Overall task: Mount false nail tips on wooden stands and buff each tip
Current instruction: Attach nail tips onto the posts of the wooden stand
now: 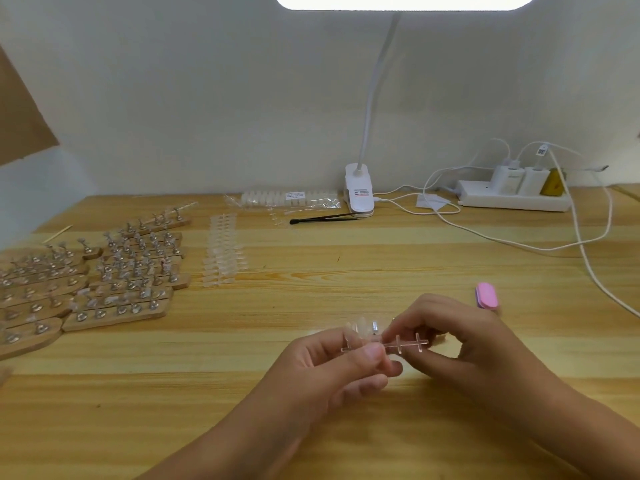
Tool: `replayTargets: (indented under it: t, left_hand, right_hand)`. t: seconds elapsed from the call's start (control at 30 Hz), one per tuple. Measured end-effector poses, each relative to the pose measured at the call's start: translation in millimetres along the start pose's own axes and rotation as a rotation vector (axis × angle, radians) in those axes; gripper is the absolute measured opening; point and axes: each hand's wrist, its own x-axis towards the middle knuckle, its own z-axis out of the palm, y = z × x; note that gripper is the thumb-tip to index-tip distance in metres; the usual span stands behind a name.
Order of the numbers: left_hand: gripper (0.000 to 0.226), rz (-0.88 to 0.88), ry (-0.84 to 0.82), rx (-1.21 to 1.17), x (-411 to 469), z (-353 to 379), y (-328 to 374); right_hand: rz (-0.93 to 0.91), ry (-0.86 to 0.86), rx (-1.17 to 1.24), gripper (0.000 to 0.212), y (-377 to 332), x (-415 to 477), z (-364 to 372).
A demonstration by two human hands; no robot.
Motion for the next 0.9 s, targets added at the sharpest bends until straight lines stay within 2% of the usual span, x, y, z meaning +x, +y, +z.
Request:
replayTargets:
  t: [0.1, 0.17, 0.27, 0.37, 0.47, 0.53, 0.67, 0.8, 0.9]
  left_hand:
    - [0.019, -0.035, -0.007, -0.042, 0.7, -0.8, -1.4]
    - [0.023, -0.041, -0.011, -0.059, 0.5, -1.0, -1.7]
    - [0.016, -0.048, -0.037, -0.088, -0.6, 0.1, -1.0]
    - [0.019, -0.1, -0.052, -0.249, -1.4, 0.0, 2.3]
    - [0.022, -0.117, -0.056, -0.363, -1.5, -0.4, 6.4]
    - [0.018, -0.118, -0.047, -0.356, -1.9, -0.3, 7.8]
    - [0.02, -0.134, -0.024, -0.292, -3.0, -0.2, 5.4]
    - [0.021, -0.115, -0.001, -0.332, -1.9, -0.9, 5.0]
    - [0.021, -0.104, -0.013, -0.317, -1.7, -2.2, 5.2]
  right_hand:
    - [-0.024, -0.026, 0.015, 0.004, 0.6, 0.2, 0.5]
    - [-0.044, -0.016, 0.049, 0.009, -2.4, -1.1, 0.4]
    - [-0.037, -0.006, 0.123, 0.015, -7.7, -1.9, -0.9]
    - [-0.08, 0.01, 0.072, 0.009, -7.7, 0.0, -2.6]
    - [-0.112, 0.013, -0.011, 0.019, -8.1, 0.8, -7.1]
    - [-0.128, 0.028, -0.071, 0.022, -7.6, 1.5, -7.5]
    - [-0.096, 0.023, 0.019, 0.021, -7.6, 2.6, -7.7]
    - [-0.139, 0.018, -0.029, 0.029, -9.3, 1.6, -5.9]
    - [-0.109, 0.032, 0.036, 0.026, -5.2, 1.4, -4.6]
